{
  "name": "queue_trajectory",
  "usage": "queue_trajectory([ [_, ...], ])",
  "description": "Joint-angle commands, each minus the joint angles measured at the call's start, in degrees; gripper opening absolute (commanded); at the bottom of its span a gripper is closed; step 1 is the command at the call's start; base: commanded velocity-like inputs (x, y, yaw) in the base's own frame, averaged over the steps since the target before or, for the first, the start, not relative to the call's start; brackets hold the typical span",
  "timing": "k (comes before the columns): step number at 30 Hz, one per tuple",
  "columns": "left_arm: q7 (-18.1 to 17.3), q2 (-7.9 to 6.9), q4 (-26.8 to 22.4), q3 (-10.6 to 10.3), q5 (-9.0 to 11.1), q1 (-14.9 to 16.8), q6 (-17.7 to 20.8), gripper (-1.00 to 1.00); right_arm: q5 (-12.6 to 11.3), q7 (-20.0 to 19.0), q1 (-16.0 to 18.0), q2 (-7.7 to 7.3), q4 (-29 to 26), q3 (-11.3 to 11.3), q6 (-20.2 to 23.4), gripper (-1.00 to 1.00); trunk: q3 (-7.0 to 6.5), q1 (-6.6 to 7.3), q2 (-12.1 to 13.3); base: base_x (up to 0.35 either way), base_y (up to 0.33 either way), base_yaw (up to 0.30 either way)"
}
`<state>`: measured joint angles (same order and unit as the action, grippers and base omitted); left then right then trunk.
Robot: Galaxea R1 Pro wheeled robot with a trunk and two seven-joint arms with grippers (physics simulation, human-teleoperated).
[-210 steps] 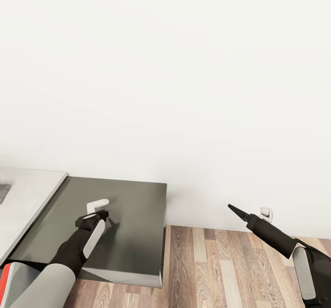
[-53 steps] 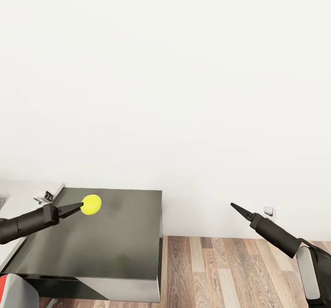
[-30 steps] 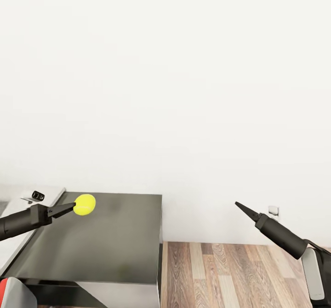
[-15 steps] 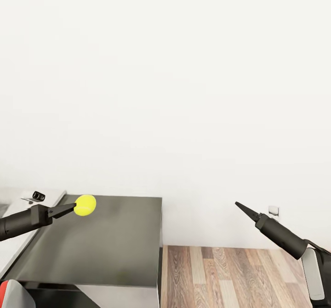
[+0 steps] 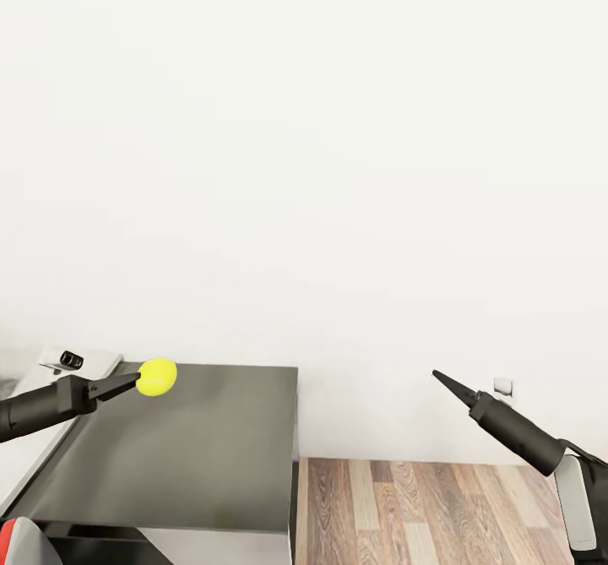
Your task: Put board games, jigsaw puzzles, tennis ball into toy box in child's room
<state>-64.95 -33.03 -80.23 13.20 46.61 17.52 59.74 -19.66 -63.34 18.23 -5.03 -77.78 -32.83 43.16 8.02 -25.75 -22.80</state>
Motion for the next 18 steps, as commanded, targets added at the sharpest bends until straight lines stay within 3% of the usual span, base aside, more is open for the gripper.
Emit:
queue_trajectory([
  [1, -0.2, -0.03, 0.0, 0.0, 0.0, 0.1, 0.3, -1.00, -0.2, -0.1, 0.1, 0.00, 0.0, 0.0, 0.3, 1.00, 0.02, -0.04, -0.1, 0.000, 0.000, 0.044],
  [18, -0.2, -0.04, 0.0, 0.1, 0.0, 0.1, 0.3, -1.00, -0.2, 0.1, 0.1, 0.02, 0.1, -0.1, 0.4, 1.00, -1.50, -0.04, -0.1, 0.000, 0.000, 0.079],
])
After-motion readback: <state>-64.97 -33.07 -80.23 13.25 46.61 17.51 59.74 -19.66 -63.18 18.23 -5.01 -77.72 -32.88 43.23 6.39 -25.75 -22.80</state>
